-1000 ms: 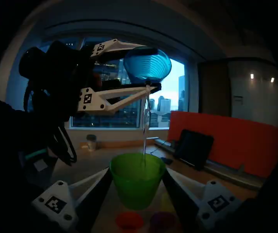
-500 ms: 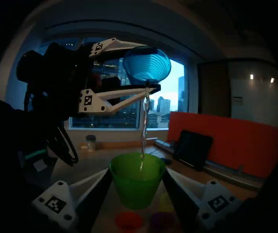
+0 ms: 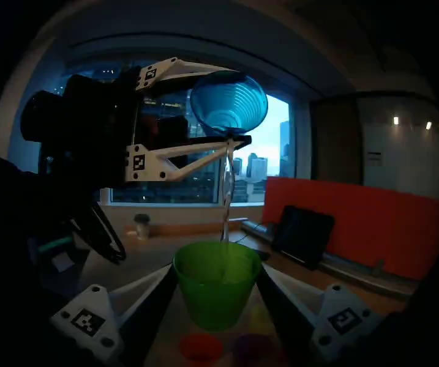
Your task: Pour water
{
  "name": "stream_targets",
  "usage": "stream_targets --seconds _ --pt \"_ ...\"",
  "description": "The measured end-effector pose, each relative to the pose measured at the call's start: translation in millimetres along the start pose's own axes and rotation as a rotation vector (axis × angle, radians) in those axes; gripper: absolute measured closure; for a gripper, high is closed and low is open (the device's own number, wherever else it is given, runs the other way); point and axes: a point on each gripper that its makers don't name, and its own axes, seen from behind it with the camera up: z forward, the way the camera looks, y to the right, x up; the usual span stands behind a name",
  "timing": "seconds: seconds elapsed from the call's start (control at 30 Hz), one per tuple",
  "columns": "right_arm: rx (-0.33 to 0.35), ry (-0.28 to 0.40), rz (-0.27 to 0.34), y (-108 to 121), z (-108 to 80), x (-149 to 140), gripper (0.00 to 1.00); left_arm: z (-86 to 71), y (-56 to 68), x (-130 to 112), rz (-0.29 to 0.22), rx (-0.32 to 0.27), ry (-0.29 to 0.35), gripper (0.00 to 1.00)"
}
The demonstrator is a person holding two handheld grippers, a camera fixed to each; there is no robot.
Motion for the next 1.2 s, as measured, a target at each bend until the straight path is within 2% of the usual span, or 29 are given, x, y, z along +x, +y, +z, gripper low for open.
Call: stream_targets --seconds 0.87,1.07,1.2 --pt "-0.006 0.013 0.005 3 -0.3 0 0.1 -1.1 5.1 11 0.219 0.004 0.016 0.13" --pt "-0.01 0.015 0.007 4 -0.5 1 0.1 -2.6 7.1 12 0.232 0.004 0.02 0.13" --pt "-0.011 0.018 0.009 4 -0.9 2 0.1 -2.7 5.7 11 0.207 0.005 0.02 0.13"
